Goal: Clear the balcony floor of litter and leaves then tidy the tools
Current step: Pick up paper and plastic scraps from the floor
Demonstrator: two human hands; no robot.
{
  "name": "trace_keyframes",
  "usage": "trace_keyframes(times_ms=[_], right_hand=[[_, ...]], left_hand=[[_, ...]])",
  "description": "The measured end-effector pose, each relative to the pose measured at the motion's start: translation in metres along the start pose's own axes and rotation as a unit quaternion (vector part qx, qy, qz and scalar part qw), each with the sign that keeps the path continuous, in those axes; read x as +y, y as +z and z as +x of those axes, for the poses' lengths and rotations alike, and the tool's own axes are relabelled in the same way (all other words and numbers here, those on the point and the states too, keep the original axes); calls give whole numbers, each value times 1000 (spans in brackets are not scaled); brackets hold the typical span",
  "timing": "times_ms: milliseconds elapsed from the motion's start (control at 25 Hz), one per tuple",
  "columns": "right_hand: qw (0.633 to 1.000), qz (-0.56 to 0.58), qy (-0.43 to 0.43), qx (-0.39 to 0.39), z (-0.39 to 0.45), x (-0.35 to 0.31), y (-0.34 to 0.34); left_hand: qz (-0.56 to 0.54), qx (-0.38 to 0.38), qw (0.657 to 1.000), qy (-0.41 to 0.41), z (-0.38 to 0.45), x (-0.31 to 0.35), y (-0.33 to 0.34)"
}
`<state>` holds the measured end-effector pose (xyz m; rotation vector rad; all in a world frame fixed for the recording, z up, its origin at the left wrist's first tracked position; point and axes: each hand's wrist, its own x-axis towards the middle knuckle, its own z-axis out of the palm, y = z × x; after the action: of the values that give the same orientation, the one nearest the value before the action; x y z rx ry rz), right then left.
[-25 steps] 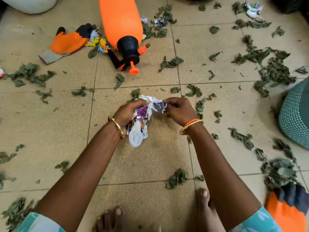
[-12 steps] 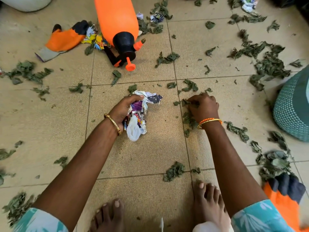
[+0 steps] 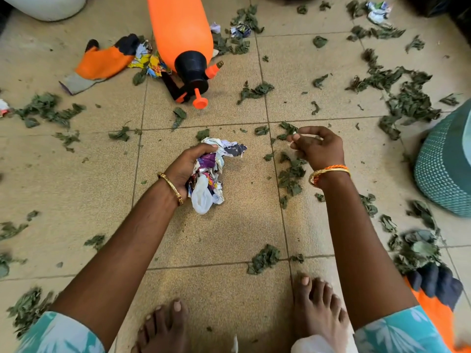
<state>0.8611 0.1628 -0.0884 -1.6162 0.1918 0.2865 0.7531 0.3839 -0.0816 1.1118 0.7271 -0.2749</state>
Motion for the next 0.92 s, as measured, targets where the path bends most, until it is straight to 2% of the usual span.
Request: trace_keyframes(times_ms=[80,160,360,480,640,720,800,840,880,920], right_hand=[[988,135,64,-47,-6,-11,1],[975,181,93,-93,-12,-16,7],[975,44,72,-205,-35,-19,69],[960,-78,-5,-269,-51,-17,110],[935,-137,-27,-325,-63,-16,149],[922,-138,-6,-362,-63,-19,167],[933,-134,-14,-334,-51,-19,188],[941,-173,-71,-282,-40,-20,199],[932,-245,-150,-220,-27,-22,209],[908,-322,-210,-169,-15,-28,217]], left_hand=[[-1,-11,1000,3,0,1,0],[-6,-16,1000,-1,-2,1,0],[-10,-40,999,0,-11,-2,-6],[-7,-68,997,38,-17,-5,-20],[-59,-23,995,70,-24,-8,-49],[-76,-1,993,96,-23,-7,-66],[-96,36,990,96,-24,1,-83],[-105,53,989,94,-24,7,-93],[-108,61,987,101,-21,13,-103],[-110,71,986,107,-19,20,-114]])
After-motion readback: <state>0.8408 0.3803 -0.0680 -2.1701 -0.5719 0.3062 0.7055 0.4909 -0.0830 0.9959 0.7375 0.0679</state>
